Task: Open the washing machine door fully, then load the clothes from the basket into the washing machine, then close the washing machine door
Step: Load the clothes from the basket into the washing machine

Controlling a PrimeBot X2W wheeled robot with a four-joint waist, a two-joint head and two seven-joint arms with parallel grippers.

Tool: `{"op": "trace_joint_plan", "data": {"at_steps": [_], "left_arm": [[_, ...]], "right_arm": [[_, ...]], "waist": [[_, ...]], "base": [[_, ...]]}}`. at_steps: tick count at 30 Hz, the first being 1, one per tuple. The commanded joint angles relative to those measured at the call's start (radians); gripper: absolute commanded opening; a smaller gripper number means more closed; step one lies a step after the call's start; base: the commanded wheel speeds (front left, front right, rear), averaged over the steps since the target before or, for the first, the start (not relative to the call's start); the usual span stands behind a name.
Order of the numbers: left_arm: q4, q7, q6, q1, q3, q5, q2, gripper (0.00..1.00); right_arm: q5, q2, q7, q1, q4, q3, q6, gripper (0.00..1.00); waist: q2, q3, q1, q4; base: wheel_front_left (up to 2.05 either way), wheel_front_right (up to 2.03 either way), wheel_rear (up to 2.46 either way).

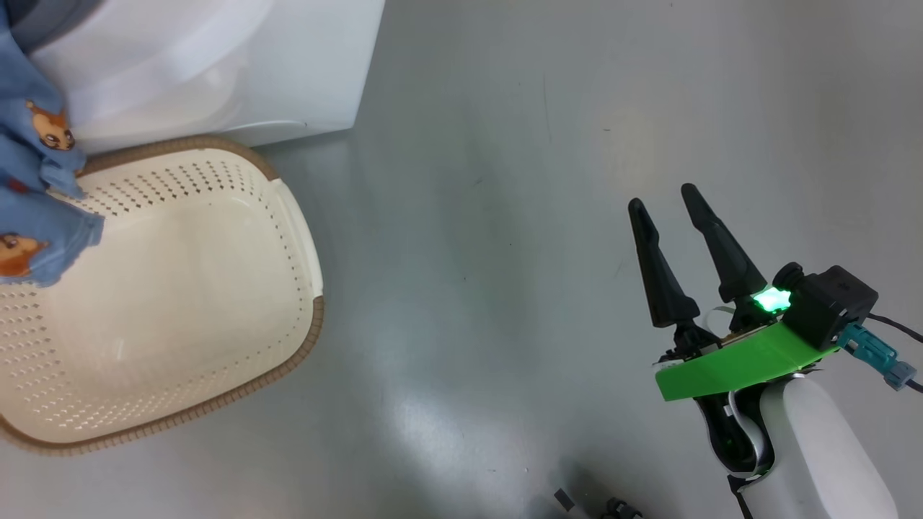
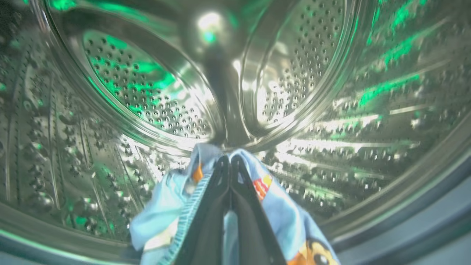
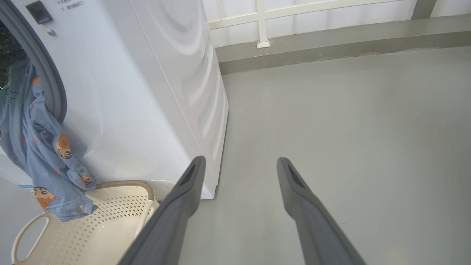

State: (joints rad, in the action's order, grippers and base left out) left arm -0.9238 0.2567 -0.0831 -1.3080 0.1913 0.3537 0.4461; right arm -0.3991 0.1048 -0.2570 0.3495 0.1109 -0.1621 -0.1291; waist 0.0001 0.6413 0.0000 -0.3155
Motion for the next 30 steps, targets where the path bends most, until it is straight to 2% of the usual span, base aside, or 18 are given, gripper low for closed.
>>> {"op": "trace_joint_plan", "data": {"at_steps": [1, 3, 5, 6, 7, 14, 20, 30], "left_arm": [[0.001, 0.005, -0.006, -0.003, -0.007, -0.013, 0.042, 0.00], [-0.050, 0.004, -0.016, -0.016, -0.003, -0.009, 0.032, 0.00], [-0.110, 0.000, -0.025, -0.032, 0.018, -0.015, 0.024, 0.43], [-0.141, -0.010, -0.027, -0.042, 0.020, -0.010, 0.020, 0.87], [-0.170, -0.025, -0.030, -0.050, 0.024, -0.006, 0.015, 1.00], [-0.270, -0.028, -0.043, -0.095, 0.054, 0.005, 0.001, 1.00], [-0.296, -0.013, -0.047, -0.087, 0.068, 0.034, -0.022, 1.00], [-0.232, 0.004, -0.047, -0.012, 0.098, 0.118, -0.058, 1.00]], "right_arm": [[0.009, 0.004, -0.005, -0.007, -0.018, -0.022, -0.002, 1.00], [0.008, 0.004, -0.005, -0.008, -0.017, -0.021, -0.002, 1.00], [0.007, 0.005, -0.005, -0.010, -0.015, -0.020, -0.002, 1.00], [0.007, 0.005, -0.005, -0.011, -0.014, -0.021, -0.002, 1.00], [0.007, 0.004, -0.005, -0.012, -0.014, -0.021, -0.002, 1.00], [0.007, 0.005, -0.005, -0.011, -0.013, -0.023, -0.002, 1.00], [0.008, 0.011, -0.005, -0.012, -0.013, -0.023, -0.002, 1.00], [0.011, 0.022, -0.005, -0.016, -0.015, -0.014, -0.002, 1.00]], "waist": [[-0.0001, -0.002, 0.0000, 0.001], [-0.0001, -0.006, 0.0000, 0.003], [-0.0001, -0.011, 0.0000, 0.005], [-0.0001, -0.014, 0.0000, 0.007], [-0.0001, -0.016, 0.0000, 0.008], [-0.0001, -0.024, 0.0000, 0.017], [-0.0001, -0.033, 0.0000, 0.030], [-0.0001, -0.046, 0.0000, 0.060]], "base": [[0.00, 0.00, 0.00], [0.00, 0.00, 0.00], [0.00, 0.00, 0.00], [0.00, 0.00, 0.00], [0.00, 0.00, 0.00], [0.00, 0.00, 0.00], [0.00, 0.00, 0.00], [0.00, 0.00, 0.00]]}}
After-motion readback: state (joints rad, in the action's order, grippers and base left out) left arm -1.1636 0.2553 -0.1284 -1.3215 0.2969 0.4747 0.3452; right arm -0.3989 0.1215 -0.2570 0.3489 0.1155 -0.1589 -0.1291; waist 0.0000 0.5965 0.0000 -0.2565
